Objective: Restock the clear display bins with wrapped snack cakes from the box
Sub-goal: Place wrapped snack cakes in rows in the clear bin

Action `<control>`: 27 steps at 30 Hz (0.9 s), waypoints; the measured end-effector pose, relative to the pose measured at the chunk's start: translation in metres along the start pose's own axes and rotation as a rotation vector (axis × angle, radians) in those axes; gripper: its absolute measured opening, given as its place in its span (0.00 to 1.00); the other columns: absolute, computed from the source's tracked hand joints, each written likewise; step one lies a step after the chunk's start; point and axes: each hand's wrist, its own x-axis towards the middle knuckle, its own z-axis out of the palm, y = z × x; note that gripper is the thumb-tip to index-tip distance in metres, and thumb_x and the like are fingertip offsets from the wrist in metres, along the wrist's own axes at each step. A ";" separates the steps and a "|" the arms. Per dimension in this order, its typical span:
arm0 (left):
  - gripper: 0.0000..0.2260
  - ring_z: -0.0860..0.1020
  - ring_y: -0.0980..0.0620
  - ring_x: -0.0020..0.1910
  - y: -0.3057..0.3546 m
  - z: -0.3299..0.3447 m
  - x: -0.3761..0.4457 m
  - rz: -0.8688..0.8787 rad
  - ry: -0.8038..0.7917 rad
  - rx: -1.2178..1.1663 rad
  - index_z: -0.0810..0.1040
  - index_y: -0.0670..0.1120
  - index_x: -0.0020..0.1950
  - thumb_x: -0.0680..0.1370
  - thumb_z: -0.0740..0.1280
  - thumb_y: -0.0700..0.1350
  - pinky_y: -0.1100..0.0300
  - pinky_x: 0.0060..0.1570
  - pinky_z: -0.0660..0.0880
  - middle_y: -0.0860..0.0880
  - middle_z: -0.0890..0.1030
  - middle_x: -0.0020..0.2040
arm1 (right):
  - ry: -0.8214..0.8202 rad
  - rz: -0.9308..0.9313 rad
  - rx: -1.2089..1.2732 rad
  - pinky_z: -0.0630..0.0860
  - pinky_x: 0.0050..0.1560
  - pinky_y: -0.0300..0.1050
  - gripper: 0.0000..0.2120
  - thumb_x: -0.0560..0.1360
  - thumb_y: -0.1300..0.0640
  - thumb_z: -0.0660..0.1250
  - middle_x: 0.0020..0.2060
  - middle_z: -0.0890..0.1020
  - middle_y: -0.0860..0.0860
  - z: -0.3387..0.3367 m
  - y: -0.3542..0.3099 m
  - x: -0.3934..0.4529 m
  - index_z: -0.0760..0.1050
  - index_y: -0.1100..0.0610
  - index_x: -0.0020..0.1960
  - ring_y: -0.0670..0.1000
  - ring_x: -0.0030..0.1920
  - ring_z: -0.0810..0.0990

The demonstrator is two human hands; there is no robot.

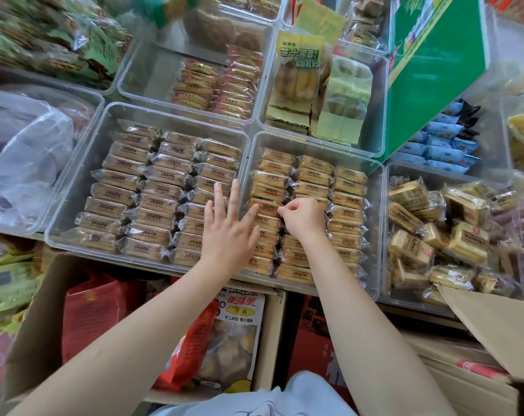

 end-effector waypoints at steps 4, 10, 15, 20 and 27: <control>0.27 0.31 0.32 0.77 0.001 0.000 0.002 -0.003 0.005 0.031 0.53 0.60 0.82 0.82 0.42 0.63 0.38 0.76 0.40 0.41 0.28 0.79 | 0.014 -0.014 -0.047 0.72 0.42 0.43 0.10 0.79 0.50 0.69 0.41 0.83 0.47 0.003 0.002 0.002 0.83 0.52 0.42 0.50 0.45 0.80; 0.26 0.32 0.32 0.77 0.003 -0.002 0.002 -0.026 -0.009 0.046 0.51 0.61 0.81 0.83 0.44 0.63 0.36 0.77 0.42 0.42 0.27 0.79 | 0.026 -0.023 -0.270 0.70 0.35 0.42 0.12 0.79 0.47 0.67 0.41 0.82 0.49 0.004 -0.006 0.006 0.81 0.54 0.44 0.53 0.42 0.80; 0.26 0.33 0.31 0.77 0.003 -0.005 0.008 -0.018 -0.017 0.076 0.50 0.61 0.81 0.84 0.45 0.63 0.37 0.76 0.45 0.41 0.28 0.79 | 0.175 -0.154 -0.438 0.74 0.37 0.46 0.09 0.80 0.49 0.67 0.45 0.77 0.48 -0.004 -0.014 -0.008 0.75 0.55 0.53 0.53 0.41 0.77; 0.25 0.36 0.32 0.79 -0.002 0.002 -0.001 0.069 0.024 -0.022 0.57 0.59 0.81 0.83 0.50 0.61 0.38 0.76 0.47 0.41 0.34 0.81 | 0.178 -0.445 -0.393 0.73 0.34 0.43 0.12 0.83 0.52 0.60 0.49 0.77 0.50 0.000 0.004 -0.029 0.78 0.53 0.62 0.52 0.39 0.77; 0.28 0.36 0.37 0.80 -0.006 0.004 -0.020 0.054 0.039 -0.144 0.67 0.56 0.78 0.81 0.44 0.62 0.40 0.76 0.48 0.44 0.36 0.82 | 0.159 -0.368 -0.337 0.68 0.35 0.43 0.15 0.83 0.48 0.60 0.54 0.78 0.50 0.010 0.019 -0.044 0.79 0.55 0.60 0.53 0.42 0.79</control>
